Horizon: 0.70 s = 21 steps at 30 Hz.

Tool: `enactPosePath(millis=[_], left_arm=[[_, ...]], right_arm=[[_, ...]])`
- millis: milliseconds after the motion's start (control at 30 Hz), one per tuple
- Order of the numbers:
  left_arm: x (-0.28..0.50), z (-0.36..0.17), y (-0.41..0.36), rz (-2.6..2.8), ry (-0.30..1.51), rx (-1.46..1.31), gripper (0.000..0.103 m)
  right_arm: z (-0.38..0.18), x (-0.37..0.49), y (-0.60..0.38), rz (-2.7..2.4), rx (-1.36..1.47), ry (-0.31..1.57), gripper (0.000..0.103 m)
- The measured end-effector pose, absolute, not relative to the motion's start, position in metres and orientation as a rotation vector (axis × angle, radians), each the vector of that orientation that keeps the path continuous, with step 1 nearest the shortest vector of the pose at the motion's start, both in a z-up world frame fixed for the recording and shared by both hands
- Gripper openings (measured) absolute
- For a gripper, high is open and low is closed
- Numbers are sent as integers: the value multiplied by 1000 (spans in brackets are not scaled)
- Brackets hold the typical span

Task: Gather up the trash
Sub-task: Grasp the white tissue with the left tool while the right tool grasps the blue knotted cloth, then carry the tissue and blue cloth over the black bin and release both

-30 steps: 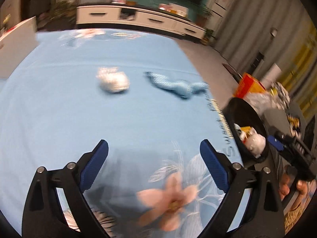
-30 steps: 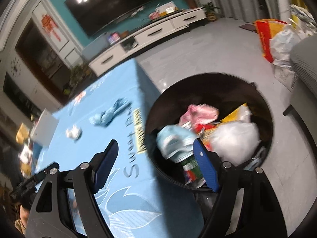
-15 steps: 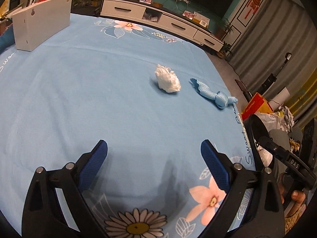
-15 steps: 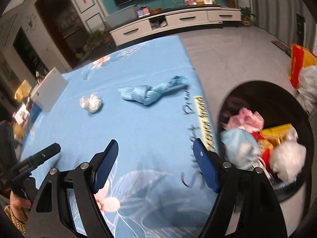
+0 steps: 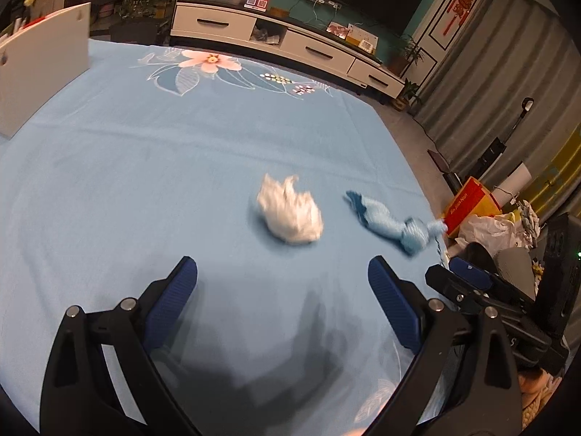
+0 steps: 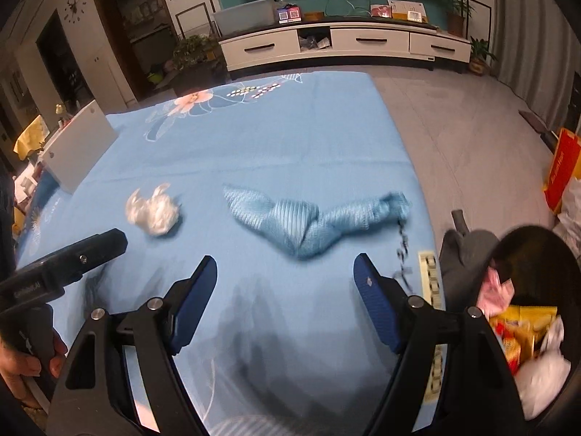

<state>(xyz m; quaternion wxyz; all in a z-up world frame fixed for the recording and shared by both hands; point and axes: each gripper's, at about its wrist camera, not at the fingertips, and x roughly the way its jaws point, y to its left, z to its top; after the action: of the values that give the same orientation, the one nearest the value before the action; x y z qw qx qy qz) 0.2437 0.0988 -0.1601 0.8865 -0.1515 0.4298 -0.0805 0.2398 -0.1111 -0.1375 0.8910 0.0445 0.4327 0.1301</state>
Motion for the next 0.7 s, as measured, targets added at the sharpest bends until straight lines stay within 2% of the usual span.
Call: enactPosePath(millis=[100, 200, 367, 467, 500, 533, 567, 700], left_arm=[[260, -163, 92, -163, 891, -293, 95], [275, -167, 86, -158, 892, -269, 93], [289, -174, 80, -156, 903, -239, 83], [294, -177, 78, -144, 900, -220, 72], [294, -178, 78, -148, 897, -221, 60], [295, -178, 78, -153, 897, -225, 51], [295, -178, 78, -161, 898, -226, 33], [293, -176, 79, -186, 882, -225, 24]], right_arm=[[-142, 255, -108, 268, 77, 897, 71], [-149, 268, -104, 268, 59, 908, 62], [-154, 276, -104, 237, 29, 905, 40], [-155, 276, -106, 231, 29, 902, 33], [-155, 276, -107, 231, 30, 902, 32], [-154, 275, -107, 232, 31, 898, 30], [-153, 274, -107, 231, 31, 894, 30], [-148, 266, -110, 231, 58, 874, 29]])
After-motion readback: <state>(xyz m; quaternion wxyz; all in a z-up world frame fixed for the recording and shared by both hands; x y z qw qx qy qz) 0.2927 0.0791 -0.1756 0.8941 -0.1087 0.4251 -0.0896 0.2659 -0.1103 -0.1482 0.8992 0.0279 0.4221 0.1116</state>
